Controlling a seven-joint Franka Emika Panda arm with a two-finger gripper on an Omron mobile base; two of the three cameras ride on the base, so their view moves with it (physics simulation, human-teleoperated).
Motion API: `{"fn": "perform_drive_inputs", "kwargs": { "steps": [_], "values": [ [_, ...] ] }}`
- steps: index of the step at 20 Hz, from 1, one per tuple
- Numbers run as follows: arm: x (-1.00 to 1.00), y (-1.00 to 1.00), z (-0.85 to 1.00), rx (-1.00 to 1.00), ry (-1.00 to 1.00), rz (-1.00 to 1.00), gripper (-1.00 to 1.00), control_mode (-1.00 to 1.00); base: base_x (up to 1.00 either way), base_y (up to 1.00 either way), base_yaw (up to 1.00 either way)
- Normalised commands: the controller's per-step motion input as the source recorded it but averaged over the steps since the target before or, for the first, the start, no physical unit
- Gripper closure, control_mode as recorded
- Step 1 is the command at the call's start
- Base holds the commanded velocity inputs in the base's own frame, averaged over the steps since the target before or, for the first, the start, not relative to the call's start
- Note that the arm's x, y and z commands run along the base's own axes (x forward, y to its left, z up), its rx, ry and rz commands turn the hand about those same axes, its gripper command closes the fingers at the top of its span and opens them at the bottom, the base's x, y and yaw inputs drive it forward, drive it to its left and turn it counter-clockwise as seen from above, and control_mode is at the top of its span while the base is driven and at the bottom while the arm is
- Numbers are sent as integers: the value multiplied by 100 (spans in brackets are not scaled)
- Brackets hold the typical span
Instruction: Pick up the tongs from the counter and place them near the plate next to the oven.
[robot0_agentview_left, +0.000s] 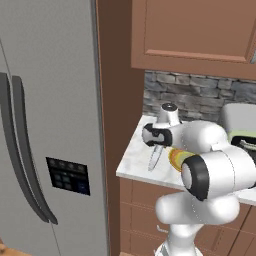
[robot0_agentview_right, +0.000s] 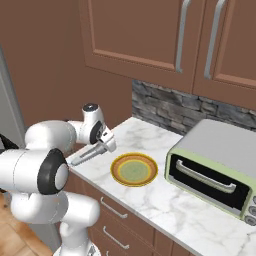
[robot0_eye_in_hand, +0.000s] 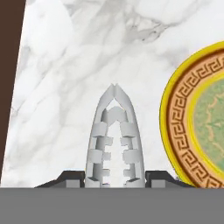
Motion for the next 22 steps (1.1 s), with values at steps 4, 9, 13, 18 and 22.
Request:
{"fn": "perform_drive_inputs", "kwargs": {
  "steps": [4,9,13,18,22],
  "values": [
    [98,0,-33,0,12,0,100,-100,0,0,0],
    [67,-6,-37,0,1,0,100,-100,0,0,0],
    [51,-18,-49,0,-3,0,100,-100,0,0,0],
    [36,-19,-54,0,-12,0,100,-100,0,0,0],
    [13,-12,-45,0,-17,0,-100,-100,0,0,0]
  ]
}}
